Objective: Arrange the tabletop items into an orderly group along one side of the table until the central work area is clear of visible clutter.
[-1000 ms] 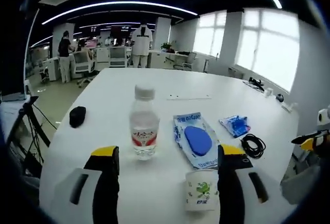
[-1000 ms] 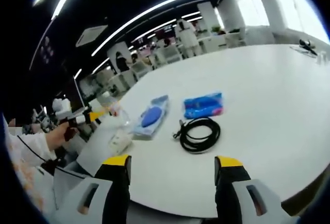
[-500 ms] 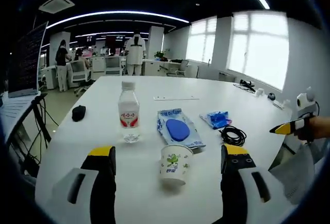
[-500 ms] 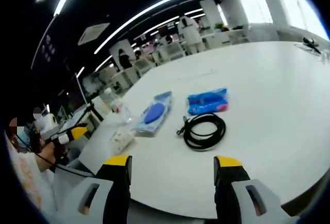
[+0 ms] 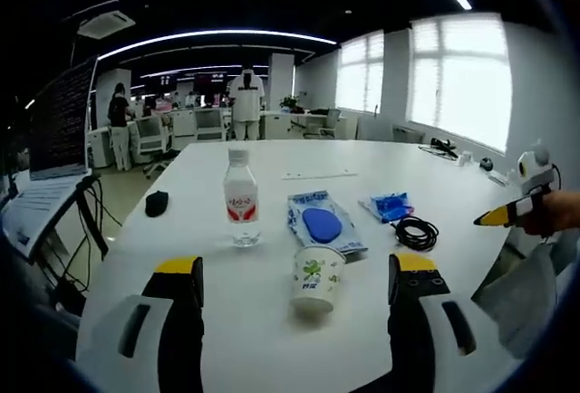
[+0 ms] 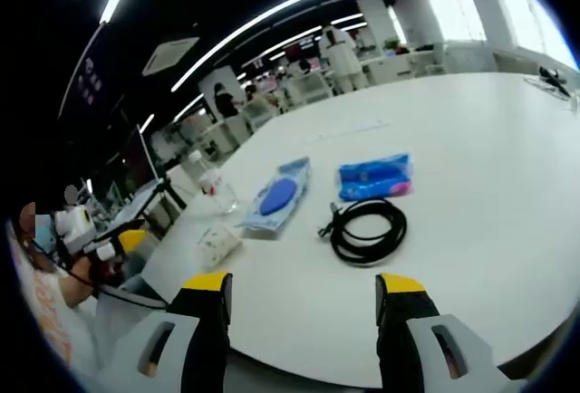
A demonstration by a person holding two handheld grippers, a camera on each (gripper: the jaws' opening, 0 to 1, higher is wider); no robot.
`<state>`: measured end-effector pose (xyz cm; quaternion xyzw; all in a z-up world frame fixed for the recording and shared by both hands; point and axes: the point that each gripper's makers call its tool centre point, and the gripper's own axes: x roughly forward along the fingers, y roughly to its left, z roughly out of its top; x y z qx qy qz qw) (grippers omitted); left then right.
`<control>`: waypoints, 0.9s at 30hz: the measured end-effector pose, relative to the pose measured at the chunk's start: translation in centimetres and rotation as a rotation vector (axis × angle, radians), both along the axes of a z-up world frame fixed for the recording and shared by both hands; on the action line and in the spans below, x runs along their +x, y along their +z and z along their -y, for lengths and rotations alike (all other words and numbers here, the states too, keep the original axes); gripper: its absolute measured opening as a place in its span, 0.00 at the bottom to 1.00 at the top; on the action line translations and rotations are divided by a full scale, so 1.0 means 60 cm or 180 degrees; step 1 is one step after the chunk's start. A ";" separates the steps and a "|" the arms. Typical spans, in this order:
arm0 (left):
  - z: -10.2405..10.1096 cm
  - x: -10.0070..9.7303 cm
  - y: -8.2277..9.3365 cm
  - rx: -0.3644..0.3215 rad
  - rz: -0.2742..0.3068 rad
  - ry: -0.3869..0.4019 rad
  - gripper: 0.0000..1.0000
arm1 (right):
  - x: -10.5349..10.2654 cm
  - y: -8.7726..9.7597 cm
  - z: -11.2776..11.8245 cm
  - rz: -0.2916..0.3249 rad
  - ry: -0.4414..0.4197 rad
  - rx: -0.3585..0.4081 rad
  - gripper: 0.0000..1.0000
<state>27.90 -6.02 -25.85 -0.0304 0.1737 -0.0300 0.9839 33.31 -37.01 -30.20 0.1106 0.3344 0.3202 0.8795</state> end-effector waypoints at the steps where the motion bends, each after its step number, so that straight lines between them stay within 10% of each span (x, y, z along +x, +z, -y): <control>1: 0.000 -0.001 0.003 0.0003 0.0004 0.0002 0.85 | 0.001 -0.002 -0.003 -0.0004 0.0021 0.0002 0.65; 10: -0.010 -0.013 0.006 -0.0094 0.0004 0.0035 0.84 | 0.002 0.004 -0.050 -0.0058 0.0240 0.0120 0.64; 27: -0.020 -0.075 -0.004 -0.0136 -0.0150 0.0067 0.81 | 0.036 0.010 -0.253 -0.0156 0.1449 0.0200 0.56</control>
